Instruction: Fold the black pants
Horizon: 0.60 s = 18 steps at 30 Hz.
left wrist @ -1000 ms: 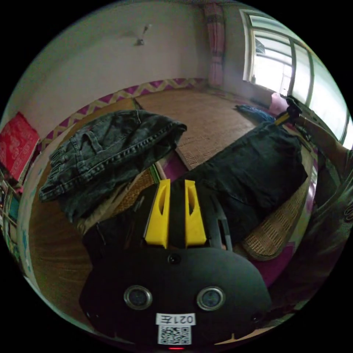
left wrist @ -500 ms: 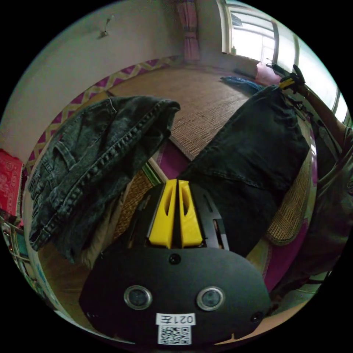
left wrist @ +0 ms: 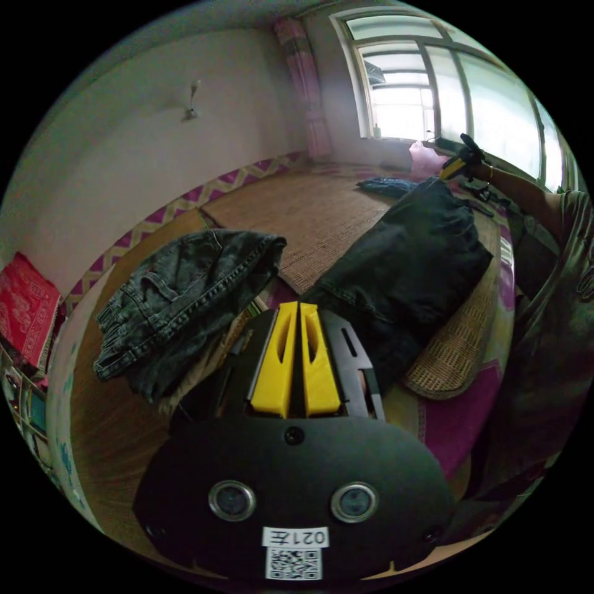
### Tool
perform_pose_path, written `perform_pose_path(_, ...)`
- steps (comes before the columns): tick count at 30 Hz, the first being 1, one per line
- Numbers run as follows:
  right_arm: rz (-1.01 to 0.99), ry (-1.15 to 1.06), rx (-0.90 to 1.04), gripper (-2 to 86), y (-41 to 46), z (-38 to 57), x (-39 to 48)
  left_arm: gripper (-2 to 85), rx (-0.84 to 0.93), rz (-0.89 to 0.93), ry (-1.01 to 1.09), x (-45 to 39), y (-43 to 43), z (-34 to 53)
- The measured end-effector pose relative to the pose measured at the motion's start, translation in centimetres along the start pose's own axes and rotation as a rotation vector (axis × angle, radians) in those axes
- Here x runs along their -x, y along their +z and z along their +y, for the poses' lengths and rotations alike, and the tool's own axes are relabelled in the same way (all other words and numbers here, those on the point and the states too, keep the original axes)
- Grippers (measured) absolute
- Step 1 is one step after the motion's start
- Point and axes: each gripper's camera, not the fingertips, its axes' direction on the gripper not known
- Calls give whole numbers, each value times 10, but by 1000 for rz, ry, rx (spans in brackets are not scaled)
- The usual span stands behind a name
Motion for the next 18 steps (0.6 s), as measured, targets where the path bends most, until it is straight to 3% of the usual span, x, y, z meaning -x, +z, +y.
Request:
perform_pose_path(6, 69, -8, 44, 1, 6, -1, 14, -9, -11, 3, 10, -23, -39, 5)
perform_pose_path(12, 69, -65, 156, 76, 27, -19, 5, -9, -28, 1, 18, -42, -80, 5)
perform_pose_path(18, -52, -65, 239, 13, 43, -35, -22, -9, -46, 3, 35, -62, -127, 7)
